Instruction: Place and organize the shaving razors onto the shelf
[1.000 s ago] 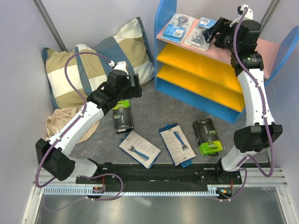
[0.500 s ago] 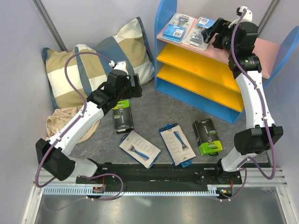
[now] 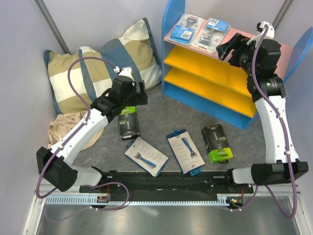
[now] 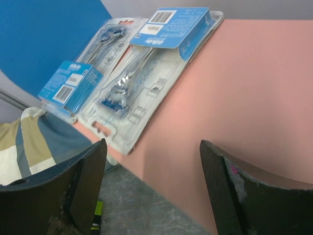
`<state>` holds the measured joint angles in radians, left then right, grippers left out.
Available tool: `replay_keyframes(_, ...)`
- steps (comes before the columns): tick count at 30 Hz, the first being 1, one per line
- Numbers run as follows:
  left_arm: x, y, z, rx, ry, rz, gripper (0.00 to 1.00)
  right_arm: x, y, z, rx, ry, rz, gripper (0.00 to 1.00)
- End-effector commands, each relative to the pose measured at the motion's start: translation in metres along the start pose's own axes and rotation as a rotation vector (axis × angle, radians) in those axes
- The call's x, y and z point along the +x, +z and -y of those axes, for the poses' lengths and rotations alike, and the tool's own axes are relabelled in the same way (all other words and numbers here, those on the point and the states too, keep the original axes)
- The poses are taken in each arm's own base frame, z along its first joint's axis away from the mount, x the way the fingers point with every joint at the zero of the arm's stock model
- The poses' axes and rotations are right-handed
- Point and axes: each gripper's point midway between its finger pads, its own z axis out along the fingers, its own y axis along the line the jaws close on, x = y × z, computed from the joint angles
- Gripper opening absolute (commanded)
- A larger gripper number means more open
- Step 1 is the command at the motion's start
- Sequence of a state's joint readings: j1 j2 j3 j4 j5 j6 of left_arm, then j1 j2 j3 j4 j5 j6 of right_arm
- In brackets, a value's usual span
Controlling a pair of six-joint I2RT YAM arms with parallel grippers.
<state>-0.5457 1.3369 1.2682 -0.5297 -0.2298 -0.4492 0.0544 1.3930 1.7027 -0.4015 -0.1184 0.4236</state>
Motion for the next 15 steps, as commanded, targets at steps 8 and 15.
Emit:
replay_keyframes(8,-0.001,-0.016,-0.011,-0.015,0.052,0.040,0.98,0.047,-0.070,-0.037,-0.138,-0.012,-0.116,0.86)
replay_keyframes(15,0.016,-0.013,-0.016,-0.021,0.053,0.004,0.98,0.095,-0.084,-0.042,-0.170,-0.042,-0.211,0.87)
